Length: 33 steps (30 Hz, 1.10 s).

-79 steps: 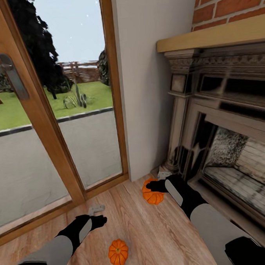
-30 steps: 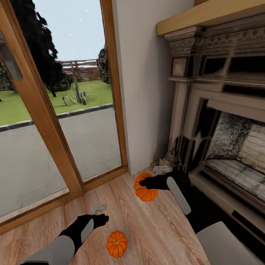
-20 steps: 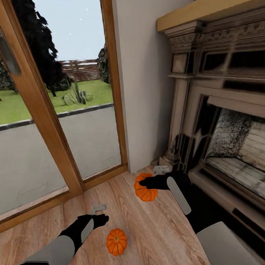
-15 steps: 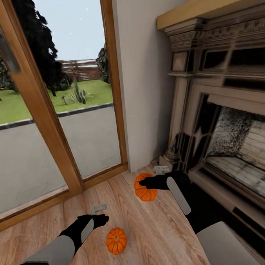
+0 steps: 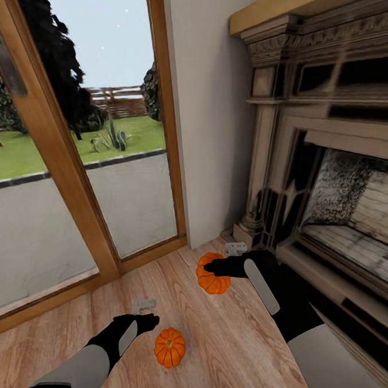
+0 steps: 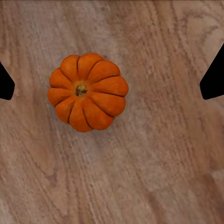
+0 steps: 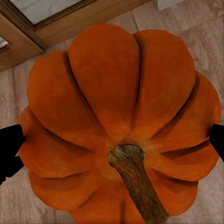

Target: Place each of the two pumpkins and all three candles from the living room inside a cabinet in the living room (use any cabinet), then make sure every cabinet is closed, and position the cauldron so it is next to a table in the living room.

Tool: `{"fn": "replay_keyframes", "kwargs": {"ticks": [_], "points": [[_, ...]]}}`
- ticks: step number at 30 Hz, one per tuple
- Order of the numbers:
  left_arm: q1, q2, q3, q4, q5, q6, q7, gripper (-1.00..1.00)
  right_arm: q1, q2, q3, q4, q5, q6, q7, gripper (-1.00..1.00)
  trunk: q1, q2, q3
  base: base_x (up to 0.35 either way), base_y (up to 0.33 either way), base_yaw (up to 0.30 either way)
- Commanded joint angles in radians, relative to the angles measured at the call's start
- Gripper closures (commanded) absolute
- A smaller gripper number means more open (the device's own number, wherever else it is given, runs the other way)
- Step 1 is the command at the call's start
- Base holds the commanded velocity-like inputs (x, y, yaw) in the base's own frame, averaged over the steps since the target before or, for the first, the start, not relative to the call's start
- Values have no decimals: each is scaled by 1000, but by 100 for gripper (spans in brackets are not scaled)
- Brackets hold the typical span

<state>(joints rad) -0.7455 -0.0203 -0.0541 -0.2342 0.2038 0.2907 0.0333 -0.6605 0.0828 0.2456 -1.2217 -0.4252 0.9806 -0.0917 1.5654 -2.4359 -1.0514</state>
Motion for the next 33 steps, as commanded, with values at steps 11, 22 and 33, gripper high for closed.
{"fn": "replay_keyframes", "kwargs": {"ticks": [11, 22, 33], "points": [[0, 0, -6, -2, 10, 5, 3, -100, -1, 0, 0, -1, -12, 3, -5, 100, 35, -65, -37, 0, 0, 0], [0, 0, -6, -2, 10, 5, 4, -100, -1, -1, -3, 1, -13, 3, -5, 100, 40, -67, -79, 0, 0, 0], [0, -13, -90, -2, 11, 6, 2, -100, -1, -1, -4, 5, -13, 3, -3, 100, 45, -70, -122, 0, 0, 0]]}}
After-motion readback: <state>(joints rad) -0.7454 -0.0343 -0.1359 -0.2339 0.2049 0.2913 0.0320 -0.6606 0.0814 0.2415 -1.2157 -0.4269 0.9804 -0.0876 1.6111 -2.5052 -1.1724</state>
